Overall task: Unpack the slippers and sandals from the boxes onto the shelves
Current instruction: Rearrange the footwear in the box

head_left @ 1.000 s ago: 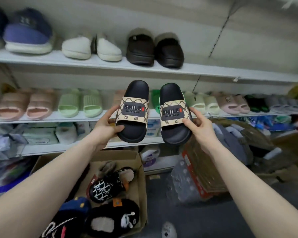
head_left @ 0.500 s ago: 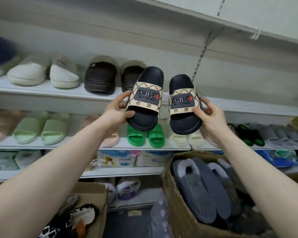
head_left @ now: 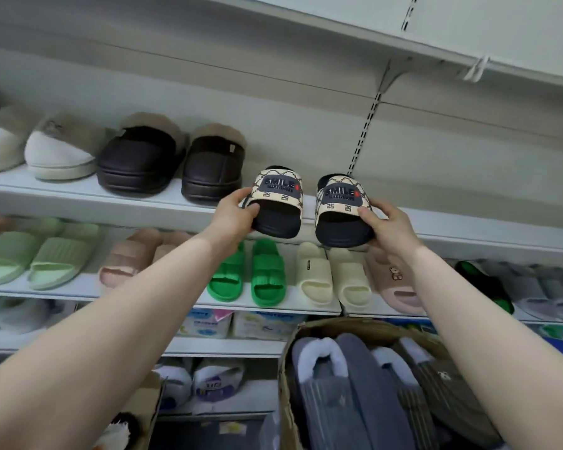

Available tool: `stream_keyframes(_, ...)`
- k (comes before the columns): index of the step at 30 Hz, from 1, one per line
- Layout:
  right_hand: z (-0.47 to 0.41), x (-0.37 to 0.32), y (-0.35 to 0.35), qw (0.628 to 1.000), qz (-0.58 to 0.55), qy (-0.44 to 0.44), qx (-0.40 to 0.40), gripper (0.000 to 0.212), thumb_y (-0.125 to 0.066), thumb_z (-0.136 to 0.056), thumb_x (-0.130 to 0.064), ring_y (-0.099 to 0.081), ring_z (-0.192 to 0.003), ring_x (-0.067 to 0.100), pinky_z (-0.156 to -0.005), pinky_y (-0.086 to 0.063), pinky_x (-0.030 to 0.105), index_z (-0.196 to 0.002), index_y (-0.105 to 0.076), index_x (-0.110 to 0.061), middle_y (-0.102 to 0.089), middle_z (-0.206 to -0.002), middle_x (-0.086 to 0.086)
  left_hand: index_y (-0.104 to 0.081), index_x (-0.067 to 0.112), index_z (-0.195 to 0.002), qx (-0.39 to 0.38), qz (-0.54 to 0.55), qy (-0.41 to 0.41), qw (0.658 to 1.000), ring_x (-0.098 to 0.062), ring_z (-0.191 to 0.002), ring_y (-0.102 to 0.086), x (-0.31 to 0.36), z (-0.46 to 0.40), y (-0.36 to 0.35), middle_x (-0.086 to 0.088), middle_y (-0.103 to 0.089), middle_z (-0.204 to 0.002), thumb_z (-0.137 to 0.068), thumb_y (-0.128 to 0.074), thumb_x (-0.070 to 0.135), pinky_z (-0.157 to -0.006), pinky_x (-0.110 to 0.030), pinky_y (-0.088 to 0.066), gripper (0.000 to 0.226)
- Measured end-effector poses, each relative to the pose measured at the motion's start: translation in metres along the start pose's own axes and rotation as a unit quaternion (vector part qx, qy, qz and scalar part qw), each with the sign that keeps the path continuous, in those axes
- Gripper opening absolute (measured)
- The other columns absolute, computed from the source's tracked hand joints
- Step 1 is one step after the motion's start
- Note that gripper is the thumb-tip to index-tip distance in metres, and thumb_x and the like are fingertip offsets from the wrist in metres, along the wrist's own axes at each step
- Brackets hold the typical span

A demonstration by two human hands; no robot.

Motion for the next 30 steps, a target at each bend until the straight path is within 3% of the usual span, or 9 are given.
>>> stream_keyframes(2, -0.013, -0.003, -0.001, 0.995, 0.098, 0.025, 0.018, 0.050, -0.068, -0.085, -0.043, -0.065, -0.107, 0.024, -0.089, -0.055, 0.038, -0.132, -0.060, -0.025, -0.065, -0.122, 0.005, -0.050, 0.012, -0.137, 0.010, -0.131, -0.060, 0.989, -0.028, -0.120, -0.054, 0.009, 0.001, -0.004, -0.010, -0.060, -0.128, -0.092, -0.050, 0.006, -0.107, -0.034, -0.039, 0.045)
stream_keyframes(3, -0.013, -0.006, -0.003, 0.986, 0.159, 0.035, 0.023, 0.048, -0.065, -0.088, -0.044, -0.062, -0.111, 0.026, -0.091, -0.049, 0.033, -0.132, -0.060, -0.025, -0.066, -0.119, 0.006, -0.049, 0.012, -0.138, 0.014, -0.210, -0.096, 0.973, -0.027, -0.125, -0.049, 0.015, 0.005, -0.006, -0.011, -0.056, -0.133, -0.093, -0.050, 0.011, -0.106, -0.027, -0.034, 0.045)
stream_keyframes(5, -0.013, -0.010, -0.007, 0.966, 0.246, 0.070, 0.037, 0.044, -0.058, -0.094, -0.039, -0.057, -0.118, 0.029, -0.090, -0.043, 0.030, -0.136, -0.056, -0.026, -0.064, -0.119, 0.011, -0.040, 0.013, -0.145, -0.008, -0.321, -0.157, 0.934, -0.028, -0.136, -0.034, 0.020, 0.014, -0.011, -0.017, -0.040, -0.146, -0.090, -0.052, 0.033, -0.108, -0.024, -0.022, 0.060)
stream_keyframes(7, -0.007, -0.013, -0.015, 0.955, 0.270, 0.114, 0.046, 0.052, -0.055, -0.094, -0.048, -0.047, -0.129, 0.030, -0.102, -0.040, 0.036, -0.143, -0.046, -0.032, -0.056, -0.133, 0.012, -0.026, 0.021, -0.151, -0.053, -0.409, -0.193, 0.890, -0.034, -0.144, -0.016, 0.017, 0.019, -0.016, -0.020, -0.019, -0.156, -0.078, -0.051, 0.058, -0.117, -0.034, -0.012, 0.086)
stream_keyframes(9, 0.006, -0.014, -0.027, 0.941, 0.307, 0.140, 0.018, 0.069, -0.054, -0.087, -0.065, -0.039, -0.137, 0.029, -0.112, -0.034, 0.042, -0.148, -0.032, -0.040, -0.040, -0.146, 0.010, -0.017, 0.030, -0.153, -0.075, -0.479, -0.203, 0.851, -0.040, -0.145, -0.003, 0.006, 0.016, -0.020, -0.018, -0.003, -0.160, -0.081, -0.058, 0.059, -0.118, -0.043, -0.007, 0.088)
stream_keyframes(11, 0.014, -0.009, -0.039, 0.917, 0.367, 0.157, -0.014, 0.085, -0.053, -0.078, -0.076, -0.027, -0.144, 0.030, -0.116, -0.028, 0.047, -0.150, -0.021, -0.043, -0.021, -0.157, 0.006, -0.013, 0.033, -0.153, -0.069, -0.504, -0.207, 0.835, -0.044, -0.145, 0.001, 0.003, 0.009, -0.026, -0.017, 0.003, -0.160, -0.086, -0.059, 0.053, -0.118, -0.046, -0.005, 0.083)
stream_keyframes(14, 0.009, -0.004, -0.046, 0.892, 0.411, 0.186, -0.021, 0.086, -0.056, -0.080, -0.068, -0.016, -0.147, 0.036, -0.118, -0.025, 0.050, -0.152, -0.018, -0.040, -0.006, -0.162, 0.009, -0.015, 0.033, -0.153, -0.051, -0.515, -0.221, 0.826, -0.045, -0.143, -0.003, 0.005, -0.002, -0.036, -0.020, 0.000, -0.160, -0.086, -0.059, 0.052, -0.119, -0.046, -0.007, 0.082)
stream_keyframes(19, -0.026, -0.003, -0.045, 0.892, 0.413, 0.182, -0.019, 0.081, -0.061, -0.084, -0.052, -0.016, -0.147, 0.035, -0.119, -0.023, 0.044, -0.153, -0.022, -0.033, -0.009, -0.161, 0.014, -0.016, 0.033, -0.152, -0.032, -0.533, -0.212, 0.819, -0.045, -0.143, -0.005, 0.004, -0.032, -0.044, -0.021, -0.002, -0.159, -0.086, -0.058, 0.055, -0.119, -0.044, -0.008, 0.082)
stream_keyframes(30, -0.090, -0.001, -0.049, 0.888, 0.422, 0.177, -0.048, 0.082, -0.058, -0.082, -0.056, -0.024, -0.144, 0.038, -0.119, -0.024, 0.045, -0.152, -0.021, -0.035, -0.020, -0.156, 0.016, -0.014, 0.032, -0.153, -0.035, -0.561, -0.189, 0.806, -0.045, -0.140, -0.011, 0.005, -0.079, -0.062, -0.021, -0.005, -0.158, -0.086, -0.054, 0.057, -0.117, -0.045, -0.013, 0.081)
Point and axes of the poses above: each hand's wrist, its own z-axis away from the middle knuckle, its own y-axis out of the back of the hand, x = y × z, the point moved 3 cm from there along -z, towards the middle knuckle
